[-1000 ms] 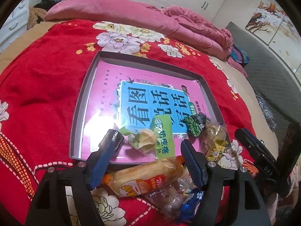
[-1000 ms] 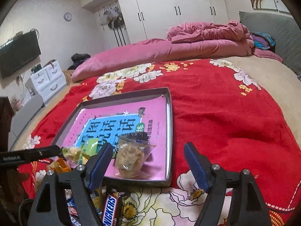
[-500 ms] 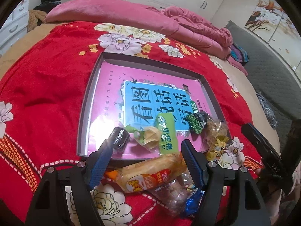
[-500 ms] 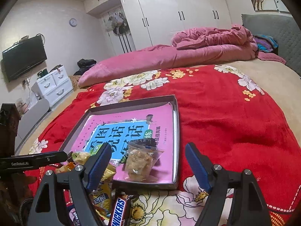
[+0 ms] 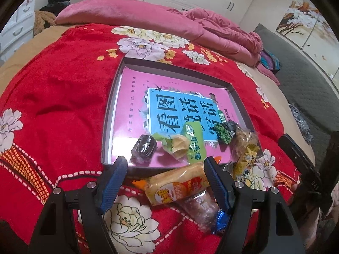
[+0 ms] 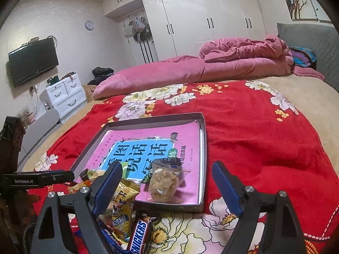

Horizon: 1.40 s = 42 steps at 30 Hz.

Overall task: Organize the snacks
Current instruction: 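Withdraw both tools from the tray back toward the snack pile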

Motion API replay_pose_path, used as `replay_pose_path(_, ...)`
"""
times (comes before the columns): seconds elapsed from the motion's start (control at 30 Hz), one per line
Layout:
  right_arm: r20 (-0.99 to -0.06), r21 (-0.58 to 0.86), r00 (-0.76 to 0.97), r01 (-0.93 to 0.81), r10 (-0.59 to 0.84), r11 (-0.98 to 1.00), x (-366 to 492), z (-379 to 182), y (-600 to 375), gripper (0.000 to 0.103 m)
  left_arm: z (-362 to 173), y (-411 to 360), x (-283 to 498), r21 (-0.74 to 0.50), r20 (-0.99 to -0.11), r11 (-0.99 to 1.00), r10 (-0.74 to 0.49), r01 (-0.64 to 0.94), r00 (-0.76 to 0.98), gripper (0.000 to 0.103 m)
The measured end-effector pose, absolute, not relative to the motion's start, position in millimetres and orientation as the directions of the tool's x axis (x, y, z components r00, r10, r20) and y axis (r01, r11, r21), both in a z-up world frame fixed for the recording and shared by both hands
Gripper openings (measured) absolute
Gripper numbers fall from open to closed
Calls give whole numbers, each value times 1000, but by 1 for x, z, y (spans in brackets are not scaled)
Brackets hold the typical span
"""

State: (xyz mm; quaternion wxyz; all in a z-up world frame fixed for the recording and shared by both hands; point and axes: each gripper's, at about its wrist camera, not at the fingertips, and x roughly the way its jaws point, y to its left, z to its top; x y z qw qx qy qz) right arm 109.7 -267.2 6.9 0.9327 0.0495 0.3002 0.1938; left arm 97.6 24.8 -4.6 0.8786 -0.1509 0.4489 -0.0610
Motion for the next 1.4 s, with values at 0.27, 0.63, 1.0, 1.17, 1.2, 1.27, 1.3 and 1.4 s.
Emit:
replay_pose_path(0.27, -543, 197, 742, -344, 394, 918, 103, 9, -265, 87, -4, 22, 90, -312, -772, 950, -252, -4, 583, 76)
replay_pose_path(0.63, -543, 163, 736, -381, 406, 910, 93, 13, -254, 87, -1, 15, 78, -287, -772, 958, -249, 29, 585, 76)
replay_pose_path(1.0, -550, 149, 721, -412, 421, 899, 81, 14, -246, 87, 4, 7, 70, -253, -770, 965, -244, 68, 590, 76)
replay_pose_path(1.17, -569, 148, 694, -441, 441, 885, 76, 10, -238, 87, 3, 5, 67, -255, -773, 964, -251, 78, 582, 76)
replay_pose_path(1.2, -575, 149, 687, -447, 445, 882, 74, 9, -236, 87, 2, 5, 66, -251, -775, 965, -250, 80, 581, 76)
replay_pose_path(1.27, -585, 143, 675, -460, 450, 876, 72, 8, -232, 87, 2, 4, 65, -246, -777, 966, -249, 86, 579, 76)
replay_pose_path(1.3, -587, 138, 672, -465, 450, 874, 70, 7, -229, 87, 1, 3, 65, -245, -777, 965, -250, 87, 577, 76)
replay_pose_path(1.4, -592, 126, 667, -478, 452, 870, 66, 6, -224, 87, 3, 3, 64, -250, -775, 964, -256, 92, 578, 76)
